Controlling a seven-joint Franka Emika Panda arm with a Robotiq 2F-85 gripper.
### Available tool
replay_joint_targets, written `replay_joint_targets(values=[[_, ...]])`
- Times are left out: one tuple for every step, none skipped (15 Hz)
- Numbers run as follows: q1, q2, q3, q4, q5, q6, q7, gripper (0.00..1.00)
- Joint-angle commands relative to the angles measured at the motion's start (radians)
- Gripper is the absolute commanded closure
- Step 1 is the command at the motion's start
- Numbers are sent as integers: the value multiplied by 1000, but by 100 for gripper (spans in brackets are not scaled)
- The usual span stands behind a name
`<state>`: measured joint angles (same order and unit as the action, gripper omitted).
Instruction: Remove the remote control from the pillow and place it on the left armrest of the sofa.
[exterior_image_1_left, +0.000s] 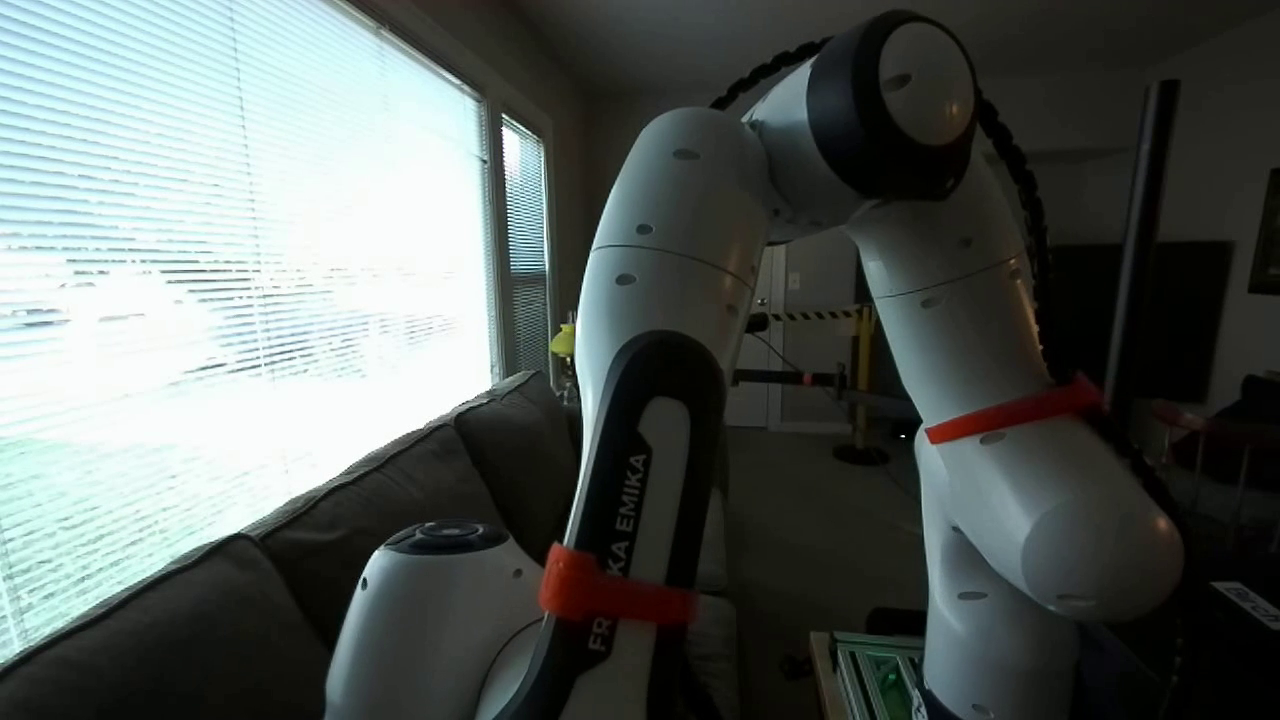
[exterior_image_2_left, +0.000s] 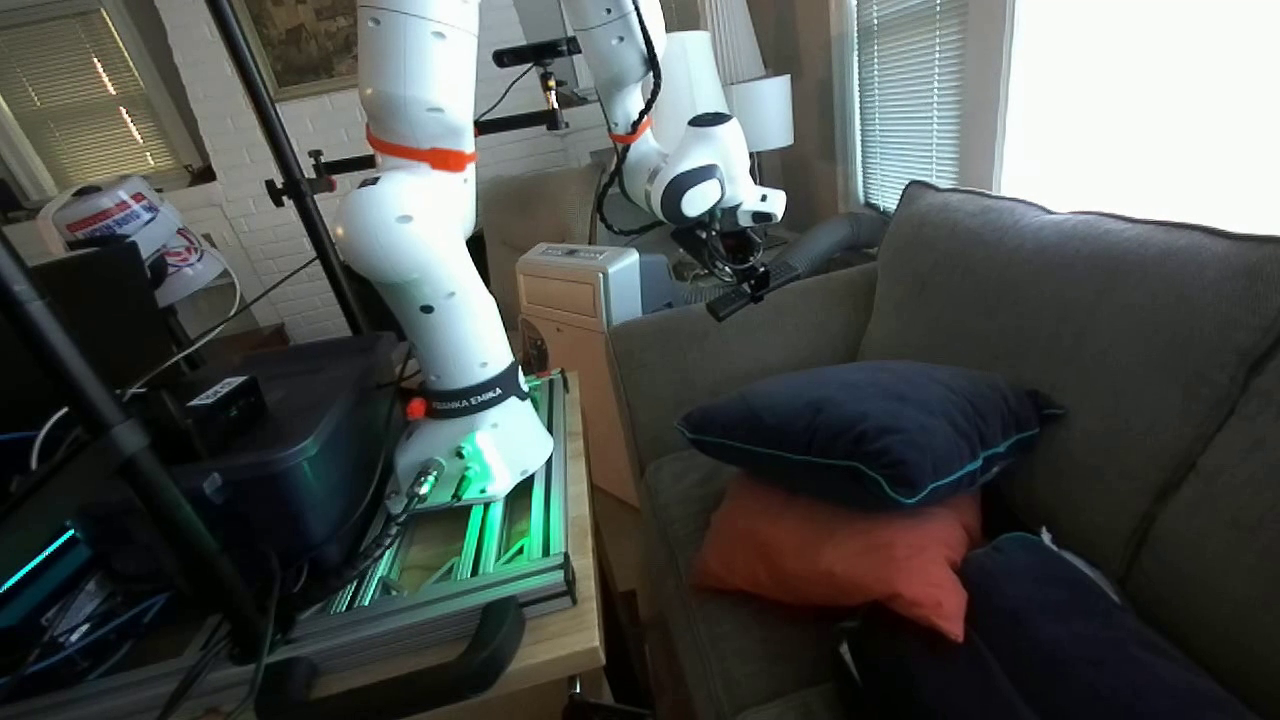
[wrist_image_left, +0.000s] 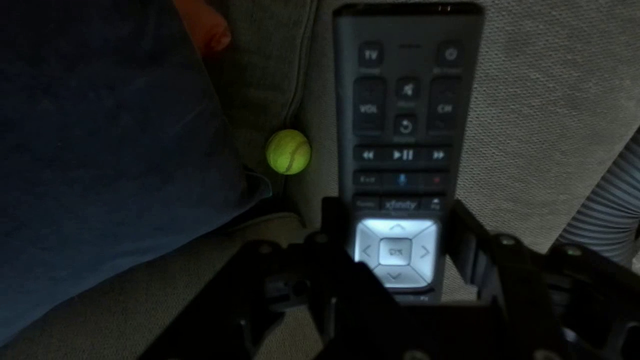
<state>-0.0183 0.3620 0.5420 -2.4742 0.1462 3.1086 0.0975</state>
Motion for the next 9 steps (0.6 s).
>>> replay_joint_targets(values=[[14,0,-10,3,21,0,-15,47],[14,0,-10,3,21,0,-16,47],[13,0,-9,3,21,0,-16,47],[13,0,-9,3,21,0,-16,47],[6,17,9,16,15,3,-33,72],[6,29,19,27,7,5,-50,72],[5,48,32,44,-3,7,-73,72],[1,62,45,56,-10,11,-95,72],[-9,87,69,76,-22,13,-129,72]])
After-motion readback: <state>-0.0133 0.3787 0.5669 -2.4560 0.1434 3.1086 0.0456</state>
